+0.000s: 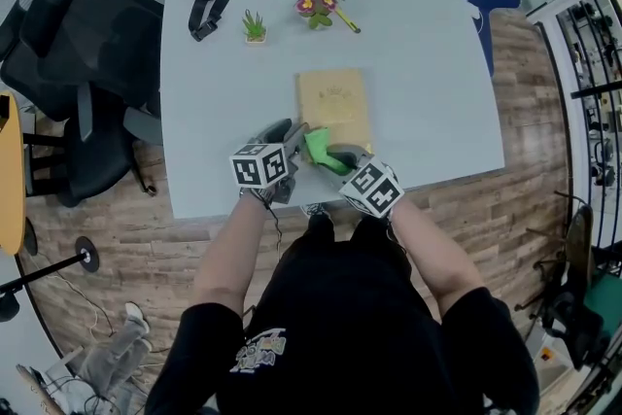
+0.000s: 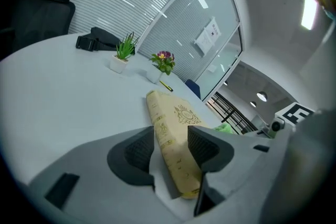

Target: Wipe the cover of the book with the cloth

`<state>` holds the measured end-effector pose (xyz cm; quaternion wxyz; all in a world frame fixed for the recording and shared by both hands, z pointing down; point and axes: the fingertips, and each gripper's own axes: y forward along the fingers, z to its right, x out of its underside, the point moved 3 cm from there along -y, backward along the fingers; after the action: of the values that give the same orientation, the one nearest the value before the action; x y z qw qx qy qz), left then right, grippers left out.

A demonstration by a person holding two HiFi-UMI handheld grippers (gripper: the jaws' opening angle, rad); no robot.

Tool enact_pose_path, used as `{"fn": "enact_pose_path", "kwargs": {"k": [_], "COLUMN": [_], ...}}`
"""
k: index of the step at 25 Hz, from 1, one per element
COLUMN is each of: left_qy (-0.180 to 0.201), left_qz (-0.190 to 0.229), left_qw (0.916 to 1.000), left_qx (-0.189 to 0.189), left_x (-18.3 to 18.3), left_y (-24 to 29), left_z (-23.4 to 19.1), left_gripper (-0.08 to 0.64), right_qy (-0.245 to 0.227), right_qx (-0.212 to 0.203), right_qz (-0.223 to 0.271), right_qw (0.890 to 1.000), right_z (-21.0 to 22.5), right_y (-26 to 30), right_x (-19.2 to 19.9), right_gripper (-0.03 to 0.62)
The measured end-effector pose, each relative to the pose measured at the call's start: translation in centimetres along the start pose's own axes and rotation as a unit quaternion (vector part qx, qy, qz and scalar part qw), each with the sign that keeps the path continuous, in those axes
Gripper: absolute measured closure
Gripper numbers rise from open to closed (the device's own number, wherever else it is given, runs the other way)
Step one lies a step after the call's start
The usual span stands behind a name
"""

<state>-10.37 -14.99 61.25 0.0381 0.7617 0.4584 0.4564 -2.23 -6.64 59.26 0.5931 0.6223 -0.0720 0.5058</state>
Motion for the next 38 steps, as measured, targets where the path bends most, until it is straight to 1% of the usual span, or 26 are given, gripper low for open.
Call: {"fn": "enact_pose_path", "kwargs": {"k": [5, 9, 13, 16, 21, 26, 28, 32, 35, 38], "left_qy": [0.048, 0.074, 0.106, 0.134, 0.184, 0.209, 0.213, 0.213, 0.218, 0.223], "left_qz": [0.043, 0.075, 0.105, 0.126, 0.153, 0.175, 0.176, 0.168, 0.164, 0.164], "left_qw": [0.9979, 0.9943, 0.9881, 0.9818, 0.9688, 0.9592, 0.9582, 0.9596, 0.958, 0.9562], "left_qx": [-0.008, -0.014, -0.036, -0.048, -0.065, -0.075, -0.075, -0.076, -0.088, -0.095], "left_x": [-1.8, -2.8, -3.1, -3.1, -1.7, 0.6, 1.9, 4.8, 6.5, 7.3], "left_y": [-2.7, -4.7, -7.0, -8.4, -10.5, -12.4, -13.0, -14.1, -15.5, -16.6], "left_z": [1.5, 3.2, 5.9, 8.9, 15.1, 20.8, 22.9, 26.0, 27.2, 27.8], "left_gripper": [0.396, 0.439, 0.523, 0.551, 0.554, 0.554, 0.554, 0.554, 0.554, 0.554], "right_qy": [0.026, 0.038, 0.035, 0.026, 0.011, -0.006, -0.011, -0.011, -0.007, -0.004], "right_qx": [0.021, 0.038, 0.047, 0.053, 0.059, 0.057, 0.054, 0.047, 0.039, 0.037], "right_qz": [0.037, 0.066, 0.095, 0.119, 0.163, 0.204, 0.213, 0.224, 0.233, 0.236], "right_qw": [0.999, 0.996, 0.994, 0.991, 0.985, 0.977, 0.975, 0.973, 0.972, 0.971], "right_z": [0.6, 1.6, 1.9, 1.8, 1.0, -0.6, -1.1, -2.0, -2.8, -3.7], "right_y": [-2.0, -4.2, -7.3, -10.0, -15.3, -20.6, -22.4, -24.8, -25.5, -25.6], "right_x": [-0.2, -0.6, -1.0, -1.1, -1.0, -0.7, -0.3, 0.9, 1.6, 2.0], "right_gripper": [0.495, 0.495, 0.495, 0.495, 0.495, 0.495, 0.495, 0.495, 0.495, 0.495]}}
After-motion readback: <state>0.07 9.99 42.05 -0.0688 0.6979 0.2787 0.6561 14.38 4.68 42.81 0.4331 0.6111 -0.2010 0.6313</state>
